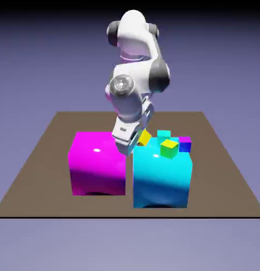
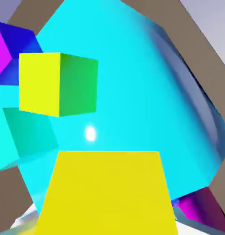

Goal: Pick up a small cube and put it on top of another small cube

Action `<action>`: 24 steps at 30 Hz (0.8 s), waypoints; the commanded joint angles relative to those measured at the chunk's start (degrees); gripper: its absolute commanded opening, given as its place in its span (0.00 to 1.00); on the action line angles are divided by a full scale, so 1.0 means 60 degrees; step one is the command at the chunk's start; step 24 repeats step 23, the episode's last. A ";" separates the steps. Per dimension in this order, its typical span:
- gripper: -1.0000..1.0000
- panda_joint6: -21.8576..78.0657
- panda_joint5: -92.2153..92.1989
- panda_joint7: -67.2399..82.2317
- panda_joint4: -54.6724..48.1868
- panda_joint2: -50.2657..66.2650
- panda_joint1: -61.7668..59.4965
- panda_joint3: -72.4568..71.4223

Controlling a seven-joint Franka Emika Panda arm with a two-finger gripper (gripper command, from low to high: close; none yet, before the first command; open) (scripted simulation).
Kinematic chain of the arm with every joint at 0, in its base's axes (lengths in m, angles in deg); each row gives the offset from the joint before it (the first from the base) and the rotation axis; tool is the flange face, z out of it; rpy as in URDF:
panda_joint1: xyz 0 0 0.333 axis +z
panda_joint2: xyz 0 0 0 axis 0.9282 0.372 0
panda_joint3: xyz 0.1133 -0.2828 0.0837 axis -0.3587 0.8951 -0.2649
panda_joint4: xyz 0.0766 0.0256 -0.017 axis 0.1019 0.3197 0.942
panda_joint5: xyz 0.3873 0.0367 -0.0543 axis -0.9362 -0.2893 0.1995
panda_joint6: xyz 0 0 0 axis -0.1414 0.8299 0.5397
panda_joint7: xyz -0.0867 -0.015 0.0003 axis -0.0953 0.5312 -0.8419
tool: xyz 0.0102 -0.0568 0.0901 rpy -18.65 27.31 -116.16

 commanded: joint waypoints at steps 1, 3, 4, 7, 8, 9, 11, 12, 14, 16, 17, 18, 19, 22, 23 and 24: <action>0.00 -0.0009 0.0321 -0.0404 0.0010 -0.0068 -0.0005 -0.0347; 0.00 -0.0008 0.0942 -0.1214 0.0028 -0.0203 -0.0010 -0.1039; 0.00 -0.0007 0.1252 -0.1619 0.0037 -0.0270 -0.0013 -0.1385; 0.00 -0.0006 0.2184 -0.2834 0.0064 -0.0473 -0.0021 -0.2424; 0.00 -0.0005 0.2494 -0.3239 0.0073 -0.0541 -0.0024 -0.2770; 0.00 -0.0005 0.2805 -0.3644 0.0082 -0.0608 -0.0027 -0.3116; 0.00 -0.0004 0.3425 -0.4454 0.0101 -0.0743 -0.0033 -0.3808; 0.00 -0.0003 0.3736 -0.4858 0.0110 -0.0810 -0.0035 -0.4153; 0.00 0.0138 0.4006 -0.5125 0.0165 -0.0579 0.0046 -0.3987; 0.00 -0.0475 0.4035 -0.5176 0.0857 -0.0666 -0.0023 -0.3935; 0.00 -0.0783 0.4049 -0.5201 0.1202 -0.0709 -0.0058 -0.3908; 0.00 -0.1090 0.4064 -0.5227 0.1548 -0.0753 -0.0093 -0.3882; 0.00 -0.1397 0.4078 -0.5252 0.1894 -0.0797 -0.0127 -0.3855; 1.00 -0.1503 0.4083 -0.5261 0.2014 -0.0812 -0.0139 -0.3846; 1.00 -0.1196 0.4069 -0.5236 0.1668 -0.0768 -0.0105 -0.3873; 1.00 -0.1196 0.4069 -0.5236 0.1668 -0.0768 -0.0105 -0.3873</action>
